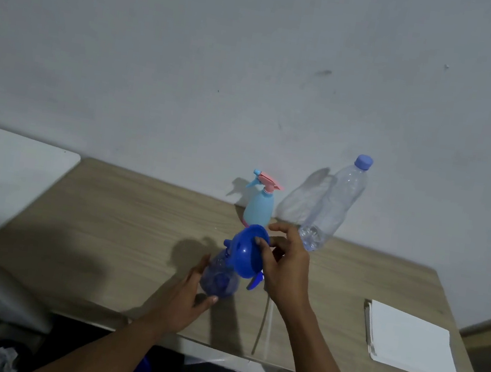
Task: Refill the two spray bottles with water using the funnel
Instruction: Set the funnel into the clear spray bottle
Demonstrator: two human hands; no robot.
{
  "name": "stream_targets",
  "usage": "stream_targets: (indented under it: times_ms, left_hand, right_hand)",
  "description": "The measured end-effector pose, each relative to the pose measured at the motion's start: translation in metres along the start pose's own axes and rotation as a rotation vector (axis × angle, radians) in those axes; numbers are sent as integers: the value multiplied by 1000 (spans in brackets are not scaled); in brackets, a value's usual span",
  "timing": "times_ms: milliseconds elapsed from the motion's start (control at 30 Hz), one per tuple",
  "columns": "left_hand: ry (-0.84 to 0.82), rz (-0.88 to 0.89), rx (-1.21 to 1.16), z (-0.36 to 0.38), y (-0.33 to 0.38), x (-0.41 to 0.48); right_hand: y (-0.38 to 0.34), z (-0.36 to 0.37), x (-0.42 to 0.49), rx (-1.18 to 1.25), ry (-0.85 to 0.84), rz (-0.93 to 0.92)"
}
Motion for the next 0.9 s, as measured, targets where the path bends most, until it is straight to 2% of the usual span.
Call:
stream_targets:
  times_ms: [100,233,633,900]
  left_hand:
    - [5,15,-55,1,3,-2]
    - [48,-3,-107,3,5,-4]
    - [160,-40,-106,15,-10,15]
    - [166,-41,-123,19,-17,19]
  right_hand:
    - [-1,-2,-2,-117,-18,-54]
    - [3,-1,0,-156,-74,-51]
    - [9,-9,3,-78,-92,53]
    - [21,8,6,-222,-201,28]
Point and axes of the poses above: each hand's wrist, its own x-axis towards the middle knuckle, its own z-axis out of the palm, y = z × x, the point moved 4 cm from there along x, towards the middle knuckle, and after that the axes turned 4 degrees about -y, right-handed, at the moved point
